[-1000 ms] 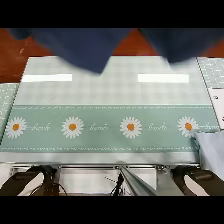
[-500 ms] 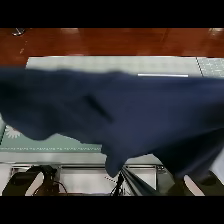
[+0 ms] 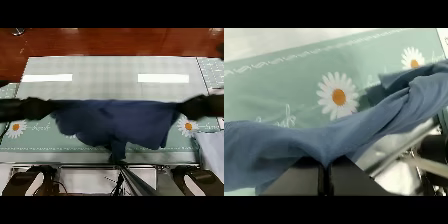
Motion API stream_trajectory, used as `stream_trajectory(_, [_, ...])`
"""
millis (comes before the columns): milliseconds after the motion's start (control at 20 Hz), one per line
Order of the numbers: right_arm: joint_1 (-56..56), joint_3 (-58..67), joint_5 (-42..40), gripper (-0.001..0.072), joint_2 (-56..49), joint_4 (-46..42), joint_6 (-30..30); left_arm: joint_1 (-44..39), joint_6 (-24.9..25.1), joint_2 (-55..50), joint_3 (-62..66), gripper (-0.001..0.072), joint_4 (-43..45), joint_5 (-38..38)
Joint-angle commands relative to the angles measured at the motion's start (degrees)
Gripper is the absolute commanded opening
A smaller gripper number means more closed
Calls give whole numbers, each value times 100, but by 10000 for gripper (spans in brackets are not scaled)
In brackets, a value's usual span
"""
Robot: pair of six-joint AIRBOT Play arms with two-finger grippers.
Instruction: Fold the shirts.
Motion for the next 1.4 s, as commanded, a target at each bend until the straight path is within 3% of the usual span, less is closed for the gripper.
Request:
stream_trajectory(0, [-4,-321,-1427,19,-1309,-138,-61,-199,343,-1132,-382,20,-111,1390])
stream_trajectory(250, [-4,282,-2302,23,-3423,699,131,-896,343,-2844,-376,22,-616,2726])
stream_trajectory(300, [-4,494,-2310,104,-3718,815,210,-955,339,-3049,-352,40,-824,2820])
stream_trajectory(350, [-7,754,-2249,322,-3967,820,319,-964,337,-3224,-286,275,-975,2804])
stream_trajectory(400, [-50,1005,-2090,542,-4118,800,310,-929,323,-3333,-179,692,-962,2605])
stream_trajectory(450, [-173,1290,-1812,631,-4192,728,284,-776,321,-3390,-20,706,-811,2175])
stream_trajectory(600, [-866,2035,-382,631,-4072,-205,-352,22,459,-3331,367,705,-168,168])
stream_trajectory(700, [-1499,1882,81,630,-3676,-828,-315,503,450,-3110,197,705,535,-509])
stream_trajectory(750, [-1845,1475,-107,630,-3351,-697,-105,704,306,-2905,-90,705,822,-588])
stream_trajectory(900, [-2483,-774,-1325,629,-2031,374,-190,931,278,-2262,-1491,705,903,-560])
stream_trajectory(1000, [-2487,-2339,-1794,629,-1104,1143,-636,929,273,-1880,-2568,705,739,-321])
stream_trajectory(1150, [-2485,-3829,-1860,629,-133,2052,-946,914,385,-1510,-3777,705,-544,284])
stream_trajectory(1250, [-2485,-4277,-1858,628,212,2205,-966,673,684,-1480,-4227,705,-1720,796])
stream_trajectory(1350, [-2485,-4404,-1845,629,304,2203,-966,155,643,-1493,-4345,705,-2142,1438])
